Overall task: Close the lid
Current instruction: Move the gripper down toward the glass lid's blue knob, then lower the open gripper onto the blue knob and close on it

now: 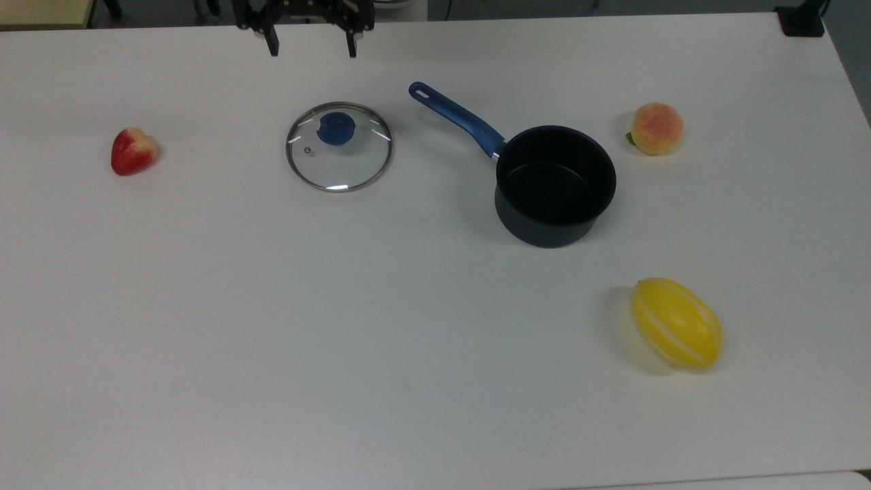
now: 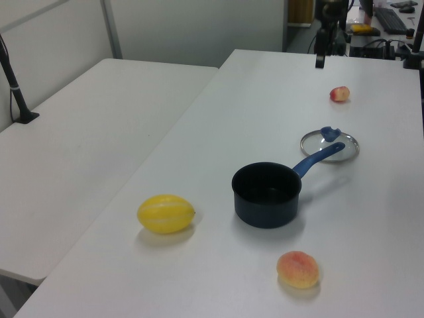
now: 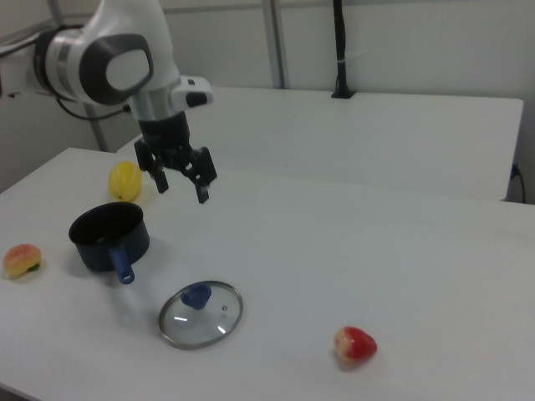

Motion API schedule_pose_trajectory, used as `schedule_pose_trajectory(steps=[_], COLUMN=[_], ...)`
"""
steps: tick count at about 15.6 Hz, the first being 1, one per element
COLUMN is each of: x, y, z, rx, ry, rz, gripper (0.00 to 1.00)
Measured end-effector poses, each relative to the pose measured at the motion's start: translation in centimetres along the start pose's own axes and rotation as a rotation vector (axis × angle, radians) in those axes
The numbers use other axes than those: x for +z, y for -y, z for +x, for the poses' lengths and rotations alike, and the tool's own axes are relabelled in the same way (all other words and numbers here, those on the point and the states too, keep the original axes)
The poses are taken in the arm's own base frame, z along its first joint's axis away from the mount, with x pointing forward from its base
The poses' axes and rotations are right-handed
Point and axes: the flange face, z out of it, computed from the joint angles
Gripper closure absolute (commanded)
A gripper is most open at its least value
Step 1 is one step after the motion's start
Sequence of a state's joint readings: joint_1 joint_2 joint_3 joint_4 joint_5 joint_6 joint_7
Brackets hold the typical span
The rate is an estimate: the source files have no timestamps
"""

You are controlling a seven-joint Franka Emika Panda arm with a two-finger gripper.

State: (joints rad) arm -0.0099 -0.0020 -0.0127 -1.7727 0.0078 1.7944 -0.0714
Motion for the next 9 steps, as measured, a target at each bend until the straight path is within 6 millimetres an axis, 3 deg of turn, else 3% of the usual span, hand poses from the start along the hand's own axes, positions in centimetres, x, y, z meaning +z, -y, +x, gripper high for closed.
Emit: schedule_pose_trajectory(steps=[9], x=[9.7], y=[-0.7], z=[-1.0], rx=[-0.024], ry=[0.089], rz=[-0.06], gripper=[0.0])
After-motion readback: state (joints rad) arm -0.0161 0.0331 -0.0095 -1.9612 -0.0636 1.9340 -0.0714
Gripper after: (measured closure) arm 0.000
